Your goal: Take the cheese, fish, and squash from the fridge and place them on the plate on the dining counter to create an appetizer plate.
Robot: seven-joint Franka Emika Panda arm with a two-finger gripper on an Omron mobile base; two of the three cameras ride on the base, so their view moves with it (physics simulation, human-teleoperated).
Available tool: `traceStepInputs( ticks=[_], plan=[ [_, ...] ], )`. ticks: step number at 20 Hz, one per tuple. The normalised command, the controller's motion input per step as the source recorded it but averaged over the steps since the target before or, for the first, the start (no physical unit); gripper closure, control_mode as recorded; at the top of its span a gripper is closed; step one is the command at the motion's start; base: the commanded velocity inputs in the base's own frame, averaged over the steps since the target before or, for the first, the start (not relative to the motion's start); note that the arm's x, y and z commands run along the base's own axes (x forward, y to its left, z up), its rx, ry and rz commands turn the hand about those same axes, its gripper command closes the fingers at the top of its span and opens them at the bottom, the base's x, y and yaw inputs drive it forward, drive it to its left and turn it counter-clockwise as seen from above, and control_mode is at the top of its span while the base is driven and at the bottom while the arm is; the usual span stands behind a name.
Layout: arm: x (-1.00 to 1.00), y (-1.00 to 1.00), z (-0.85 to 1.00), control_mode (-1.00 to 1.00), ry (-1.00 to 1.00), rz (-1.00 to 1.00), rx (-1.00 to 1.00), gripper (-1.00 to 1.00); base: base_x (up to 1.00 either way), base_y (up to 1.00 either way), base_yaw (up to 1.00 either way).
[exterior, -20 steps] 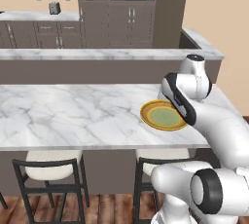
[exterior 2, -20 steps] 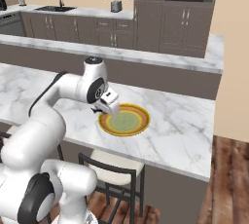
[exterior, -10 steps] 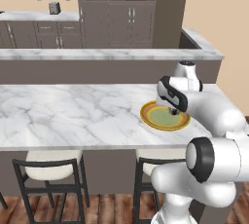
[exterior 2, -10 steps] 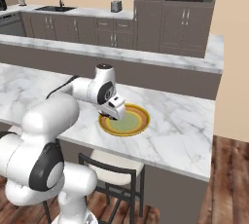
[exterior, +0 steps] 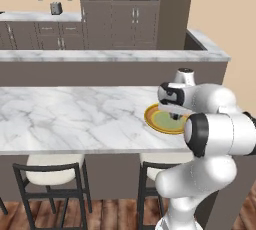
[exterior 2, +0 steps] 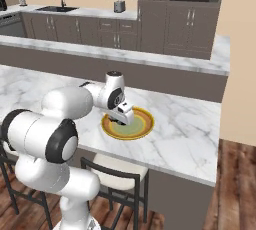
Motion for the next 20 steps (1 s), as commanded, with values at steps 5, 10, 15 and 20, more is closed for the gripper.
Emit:
traceStepInputs(
  ticks=[5, 10, 15, 20],
  plan=[
    [0.47, -0.17, -0.38, -1.0, 0.0, 0.0, 0.0, 1.0, 0.0, 0.0, 0.0],
    [0.46, -0.17, -0.38, -1.0, 0.0, 0.0, 0.0, 1.0, 0.0, 0.0, 0.0],
    [0.47, -0.12, -0.36, -1.0, 0.0, 0.0, 0.0, 1.0, 0.0, 0.0, 0.0],
    [0.39, -0.08, -0.38, -1.0, 0.0, 0.0, 0.0, 1.0, 0.0, 0.0, 0.0]
  ],
)
